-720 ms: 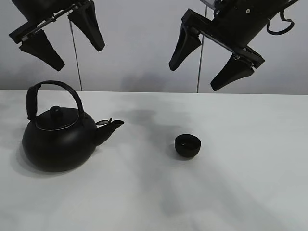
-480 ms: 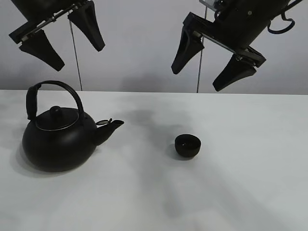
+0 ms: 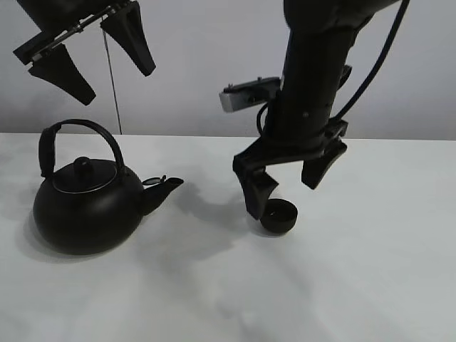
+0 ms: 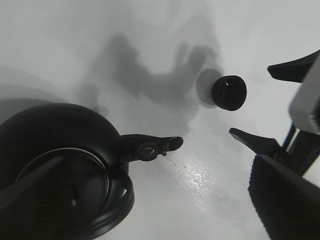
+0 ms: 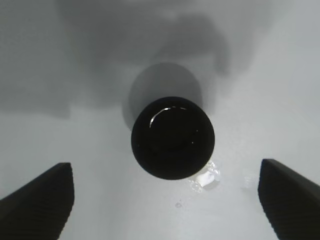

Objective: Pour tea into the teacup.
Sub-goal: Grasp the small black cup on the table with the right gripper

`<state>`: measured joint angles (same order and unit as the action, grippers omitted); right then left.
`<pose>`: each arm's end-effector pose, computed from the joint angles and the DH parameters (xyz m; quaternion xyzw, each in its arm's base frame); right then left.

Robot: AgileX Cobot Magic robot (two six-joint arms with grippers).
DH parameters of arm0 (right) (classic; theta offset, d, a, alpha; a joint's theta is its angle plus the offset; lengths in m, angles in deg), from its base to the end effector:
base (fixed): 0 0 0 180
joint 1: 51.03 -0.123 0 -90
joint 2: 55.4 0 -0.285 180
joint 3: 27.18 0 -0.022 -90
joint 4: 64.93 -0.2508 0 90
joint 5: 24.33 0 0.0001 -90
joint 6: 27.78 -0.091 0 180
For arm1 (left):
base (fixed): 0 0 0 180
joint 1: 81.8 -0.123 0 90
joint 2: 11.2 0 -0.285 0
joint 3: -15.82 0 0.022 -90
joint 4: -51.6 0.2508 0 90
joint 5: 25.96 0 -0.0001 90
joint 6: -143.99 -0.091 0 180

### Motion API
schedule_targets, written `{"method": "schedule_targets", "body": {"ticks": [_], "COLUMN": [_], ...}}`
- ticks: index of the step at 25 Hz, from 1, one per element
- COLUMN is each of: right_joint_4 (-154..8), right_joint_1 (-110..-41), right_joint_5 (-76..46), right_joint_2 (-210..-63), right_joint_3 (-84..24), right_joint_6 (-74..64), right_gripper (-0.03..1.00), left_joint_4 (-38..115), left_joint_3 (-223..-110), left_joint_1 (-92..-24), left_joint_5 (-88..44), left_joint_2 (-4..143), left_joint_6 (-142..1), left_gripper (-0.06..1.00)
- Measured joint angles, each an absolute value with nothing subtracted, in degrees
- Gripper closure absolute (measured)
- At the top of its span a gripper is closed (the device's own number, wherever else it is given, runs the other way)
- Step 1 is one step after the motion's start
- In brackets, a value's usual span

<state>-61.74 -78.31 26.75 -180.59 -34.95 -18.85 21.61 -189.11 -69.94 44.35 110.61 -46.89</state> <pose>0.3707 0.1867 0.1709 -0.3236 0.9406 -0.0070 0.1026 0.4055 -0.1289 0.2796 0.1310 0.9528 -0.2527 0.1056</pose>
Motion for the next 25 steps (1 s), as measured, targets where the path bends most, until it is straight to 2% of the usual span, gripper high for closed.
{"method": "schedule_targets", "body": {"ticks": [6,9,12,14,25], "right_joint_4": [-61.4,-61.4,-61.4,-61.6,-67.2], "right_joint_1": [-78.5,-78.5,-78.5,-78.5,-78.5], "right_joint_5": [23.1,21.2,20.4,20.4,20.8], "right_joint_2": [-185.4,-186.1,-187.2,-187.8,-184.5], "right_joint_3": [-34.9,-34.9,-34.9,-34.9,-35.5], "right_joint_6": [-21.6,-22.5,-23.3,-23.7,-22.7], "right_gripper": [0.28,0.32,0.44,0.58,0.58], "left_joint_4": [21.6,21.6,21.6,21.6,21.6], "left_joint_3": [-189.1,-189.1,-189.1,-189.1,-189.1], "left_joint_1": [-69.9,-69.9,-69.9,-69.9,-69.9], "left_joint_5": [44.4,44.4,44.4,44.4,44.4], "left_joint_2": [110.6,110.6,110.6,110.6,110.6], "left_joint_6": [-46.9,-46.9,-46.9,-46.9,-46.9], "left_gripper": [0.25,0.25,0.25,0.25,0.25]}}
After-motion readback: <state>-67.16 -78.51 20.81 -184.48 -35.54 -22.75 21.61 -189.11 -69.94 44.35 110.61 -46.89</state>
